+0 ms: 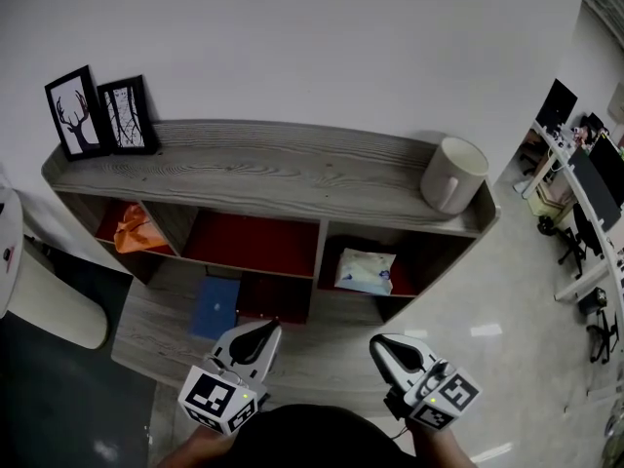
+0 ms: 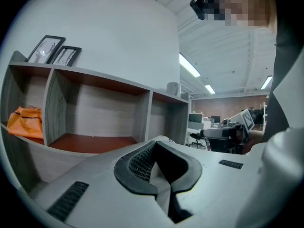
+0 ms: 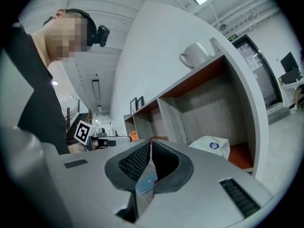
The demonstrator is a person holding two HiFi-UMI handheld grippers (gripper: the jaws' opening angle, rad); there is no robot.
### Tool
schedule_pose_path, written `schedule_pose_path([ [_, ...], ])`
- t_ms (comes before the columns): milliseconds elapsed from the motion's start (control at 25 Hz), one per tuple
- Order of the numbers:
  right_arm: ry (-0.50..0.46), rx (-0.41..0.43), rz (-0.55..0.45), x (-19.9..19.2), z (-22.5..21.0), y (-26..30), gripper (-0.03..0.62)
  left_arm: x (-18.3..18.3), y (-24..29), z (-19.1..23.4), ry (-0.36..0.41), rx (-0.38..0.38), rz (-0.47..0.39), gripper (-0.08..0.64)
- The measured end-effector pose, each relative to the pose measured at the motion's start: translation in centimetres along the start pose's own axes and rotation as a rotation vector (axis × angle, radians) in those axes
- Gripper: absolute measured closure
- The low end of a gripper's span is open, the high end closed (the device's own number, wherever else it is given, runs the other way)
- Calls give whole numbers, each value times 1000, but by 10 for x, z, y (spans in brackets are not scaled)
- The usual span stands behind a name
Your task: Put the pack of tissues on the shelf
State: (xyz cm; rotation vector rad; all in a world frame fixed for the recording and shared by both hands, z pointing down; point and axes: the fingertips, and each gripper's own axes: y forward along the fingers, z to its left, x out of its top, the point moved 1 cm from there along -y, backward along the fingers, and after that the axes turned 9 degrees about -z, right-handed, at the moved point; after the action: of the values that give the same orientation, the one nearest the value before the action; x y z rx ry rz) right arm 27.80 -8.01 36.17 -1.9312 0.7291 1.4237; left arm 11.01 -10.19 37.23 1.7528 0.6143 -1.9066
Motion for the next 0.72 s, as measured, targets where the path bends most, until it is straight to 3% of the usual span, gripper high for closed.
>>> schedule_pose_path([
  [440,-52,39,2,7,12,9,575,8,0,-5,5,-16,-21,546],
  [720,-30,25,13,0,10,8,575,6,0,-3,-1,-11,-20,546],
])
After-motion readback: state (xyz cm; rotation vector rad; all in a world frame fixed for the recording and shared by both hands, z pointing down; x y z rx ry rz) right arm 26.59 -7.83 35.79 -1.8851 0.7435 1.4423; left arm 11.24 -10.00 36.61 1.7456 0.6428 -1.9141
